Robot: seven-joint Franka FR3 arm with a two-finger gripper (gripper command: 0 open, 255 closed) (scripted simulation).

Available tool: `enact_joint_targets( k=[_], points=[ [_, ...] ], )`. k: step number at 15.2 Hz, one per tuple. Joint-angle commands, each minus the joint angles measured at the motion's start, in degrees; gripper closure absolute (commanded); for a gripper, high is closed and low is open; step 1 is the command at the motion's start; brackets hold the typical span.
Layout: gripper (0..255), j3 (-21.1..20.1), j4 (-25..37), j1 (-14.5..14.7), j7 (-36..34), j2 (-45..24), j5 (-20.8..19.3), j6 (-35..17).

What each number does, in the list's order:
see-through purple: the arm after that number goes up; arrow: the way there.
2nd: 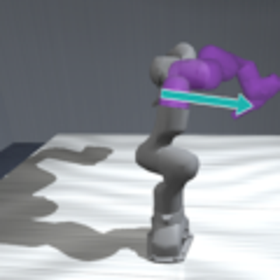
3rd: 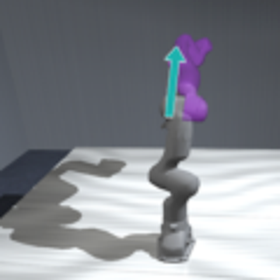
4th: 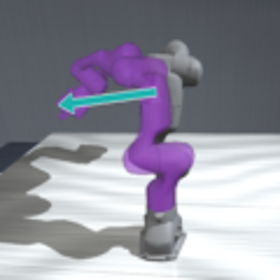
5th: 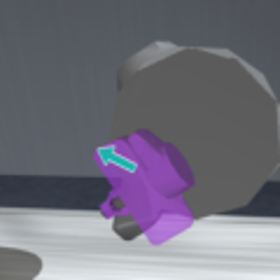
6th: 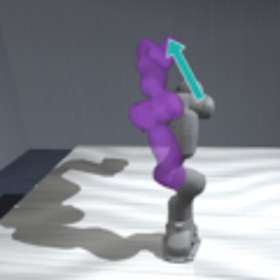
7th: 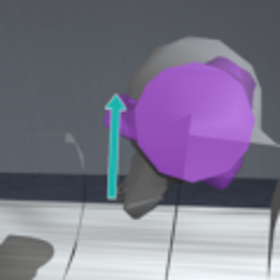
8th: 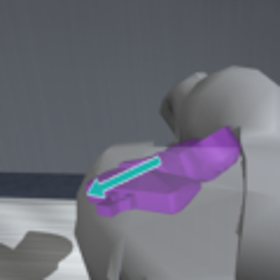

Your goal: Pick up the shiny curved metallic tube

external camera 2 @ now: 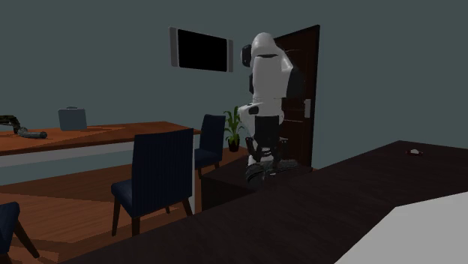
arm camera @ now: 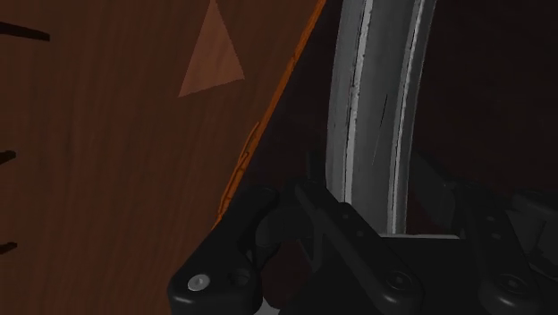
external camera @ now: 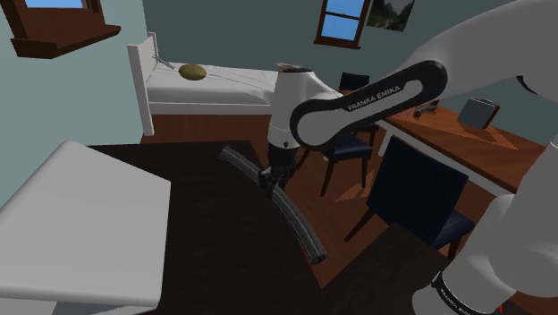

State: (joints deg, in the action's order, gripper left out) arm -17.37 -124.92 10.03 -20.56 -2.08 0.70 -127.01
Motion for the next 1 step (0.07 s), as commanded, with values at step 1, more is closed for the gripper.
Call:
enact_joint_targets(
  k=[1],
  points=[
    [255,0.0,0.1,0.0,0.1,0.3,0.1,0.3]
  ],
)
